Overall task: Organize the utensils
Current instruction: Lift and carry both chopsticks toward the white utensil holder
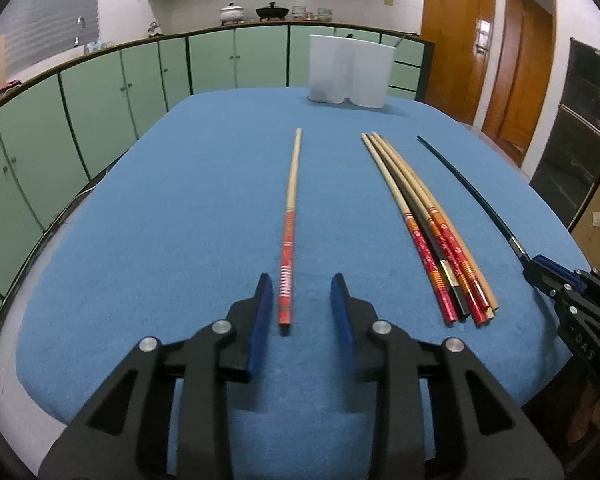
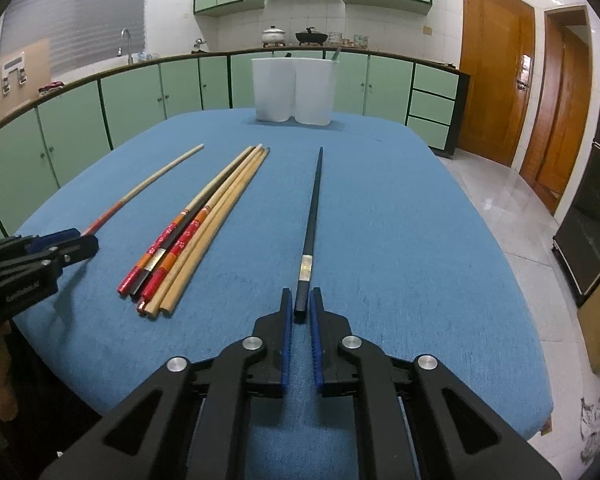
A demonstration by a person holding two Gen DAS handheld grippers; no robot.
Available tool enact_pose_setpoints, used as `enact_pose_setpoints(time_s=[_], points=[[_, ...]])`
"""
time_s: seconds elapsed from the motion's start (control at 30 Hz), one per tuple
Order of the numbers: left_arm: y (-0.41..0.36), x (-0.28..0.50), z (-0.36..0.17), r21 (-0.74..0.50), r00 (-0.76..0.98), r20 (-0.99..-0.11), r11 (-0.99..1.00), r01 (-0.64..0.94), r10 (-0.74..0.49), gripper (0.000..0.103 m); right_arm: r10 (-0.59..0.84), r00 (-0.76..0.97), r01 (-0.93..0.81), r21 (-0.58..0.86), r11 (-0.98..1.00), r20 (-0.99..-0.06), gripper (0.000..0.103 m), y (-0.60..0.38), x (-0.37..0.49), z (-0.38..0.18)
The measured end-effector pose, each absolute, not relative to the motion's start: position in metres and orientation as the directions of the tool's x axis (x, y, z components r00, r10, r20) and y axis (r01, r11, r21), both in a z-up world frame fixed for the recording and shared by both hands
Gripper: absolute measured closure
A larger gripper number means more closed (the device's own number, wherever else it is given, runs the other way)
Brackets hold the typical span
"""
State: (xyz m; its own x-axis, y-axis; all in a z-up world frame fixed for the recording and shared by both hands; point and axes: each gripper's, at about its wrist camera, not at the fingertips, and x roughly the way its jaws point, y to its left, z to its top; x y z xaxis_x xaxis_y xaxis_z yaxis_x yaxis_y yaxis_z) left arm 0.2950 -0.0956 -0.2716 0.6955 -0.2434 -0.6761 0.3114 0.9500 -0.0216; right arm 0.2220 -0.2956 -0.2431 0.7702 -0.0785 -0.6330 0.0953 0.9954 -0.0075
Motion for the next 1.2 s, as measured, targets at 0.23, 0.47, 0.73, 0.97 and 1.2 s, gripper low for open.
enact_pose_setpoints(time_s=[0.23,0.47,0.73,0.97,1.2], points=[[-0.09,0.294,-0.269,-0.096,0.665,-0.679,0.936,0.34,-0.311,0.096,-0.07,0.772,0.093,0.003,0.996,-0.632,0.096,-0.296,0.223,-0.239],[-0.089,0.278,-0.231,-0.153,0.67,-0.655,0.93,0.334,-0.349,0.098,-0.053,0.81,0.088,0.031,0.996,-0.585,0.096,-0.296,0.202,-0.201],[-0.085,0.268,-0.171,-0.163,0.707,-0.605,0.926,0.341,-0.367,0.098,-0.032,0.85,0.076,0.062,0.995,-0.526,0.096,-0.308,0.193,-0.13],[-0.077,0.273,-0.129,-0.163,0.721,-0.577,0.919,0.36,-0.385,0.098,-0.011,0.864,0.036,0.039,0.999,-0.504,0.097,-0.311,0.201,-0.079],[-0.078,0.292,-0.105,-0.145,0.702,-0.588,0.907,0.396,-0.401,0.098,0.011,0.835,-0.014,-0.002,1.0,-0.55,0.097,-0.306,0.23,-0.059]])
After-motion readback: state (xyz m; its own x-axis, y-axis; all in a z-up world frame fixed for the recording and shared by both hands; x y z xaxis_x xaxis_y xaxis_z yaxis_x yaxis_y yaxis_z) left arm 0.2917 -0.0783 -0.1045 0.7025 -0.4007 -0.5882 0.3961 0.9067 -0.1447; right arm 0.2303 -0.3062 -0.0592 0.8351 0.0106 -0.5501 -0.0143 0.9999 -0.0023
